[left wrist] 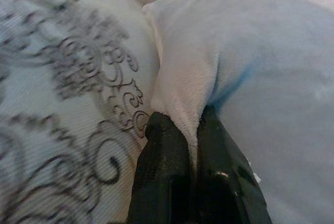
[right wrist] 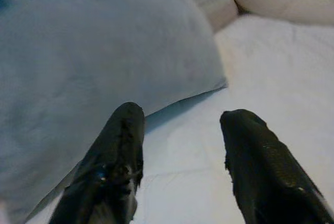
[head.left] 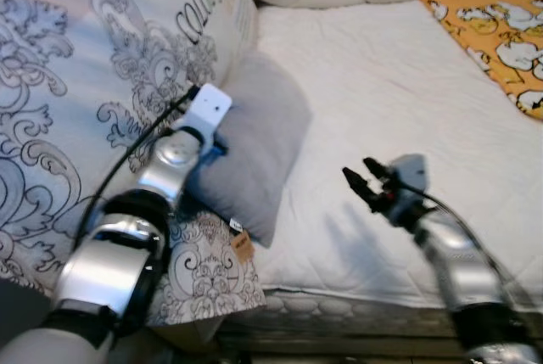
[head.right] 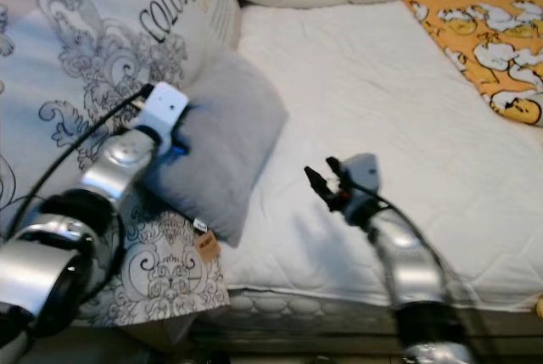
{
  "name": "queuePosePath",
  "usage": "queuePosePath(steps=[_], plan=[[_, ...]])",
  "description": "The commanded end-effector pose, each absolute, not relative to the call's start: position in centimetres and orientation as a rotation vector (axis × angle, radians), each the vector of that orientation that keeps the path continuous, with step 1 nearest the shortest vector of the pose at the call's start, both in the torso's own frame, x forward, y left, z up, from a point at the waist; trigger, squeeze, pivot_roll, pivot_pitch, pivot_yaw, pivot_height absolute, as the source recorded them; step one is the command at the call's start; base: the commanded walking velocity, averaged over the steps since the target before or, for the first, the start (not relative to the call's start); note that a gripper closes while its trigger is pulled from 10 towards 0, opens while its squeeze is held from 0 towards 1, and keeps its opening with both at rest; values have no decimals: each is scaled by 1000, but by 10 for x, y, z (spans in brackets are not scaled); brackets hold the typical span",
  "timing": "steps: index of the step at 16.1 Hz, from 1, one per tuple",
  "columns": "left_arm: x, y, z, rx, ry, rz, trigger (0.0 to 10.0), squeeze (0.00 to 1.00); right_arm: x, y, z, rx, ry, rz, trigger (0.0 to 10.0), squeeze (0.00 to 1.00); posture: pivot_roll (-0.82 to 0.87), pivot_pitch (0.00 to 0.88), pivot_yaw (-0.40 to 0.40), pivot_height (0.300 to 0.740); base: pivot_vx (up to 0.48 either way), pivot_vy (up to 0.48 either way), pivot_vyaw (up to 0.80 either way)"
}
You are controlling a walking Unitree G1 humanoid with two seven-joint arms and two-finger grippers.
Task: Clean up the room
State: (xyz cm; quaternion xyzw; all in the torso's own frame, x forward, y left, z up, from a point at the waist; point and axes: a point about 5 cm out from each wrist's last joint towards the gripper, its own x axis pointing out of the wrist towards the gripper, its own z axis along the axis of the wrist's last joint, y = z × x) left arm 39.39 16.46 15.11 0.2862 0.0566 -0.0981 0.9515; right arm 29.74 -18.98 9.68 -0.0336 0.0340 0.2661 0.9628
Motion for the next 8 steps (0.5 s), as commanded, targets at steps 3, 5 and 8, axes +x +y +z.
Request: queuePosePath(steps=[3,5,8], plan=[[394,166,167,630,52,-125,10000,0,286,-194,107,-106,49,702,10000,1000,-72,0,77,740,0,0,0],[390,164,164,638,57,-98,10000,0,282,-193,110,-86,41,765,10000,1000,-72,0,76,740,0,0,0],[386,160,153,683,83,-126,10000,0,276,-193,108,-76,35,798,10000,1000,-76,0,74,740,0,0,0]])
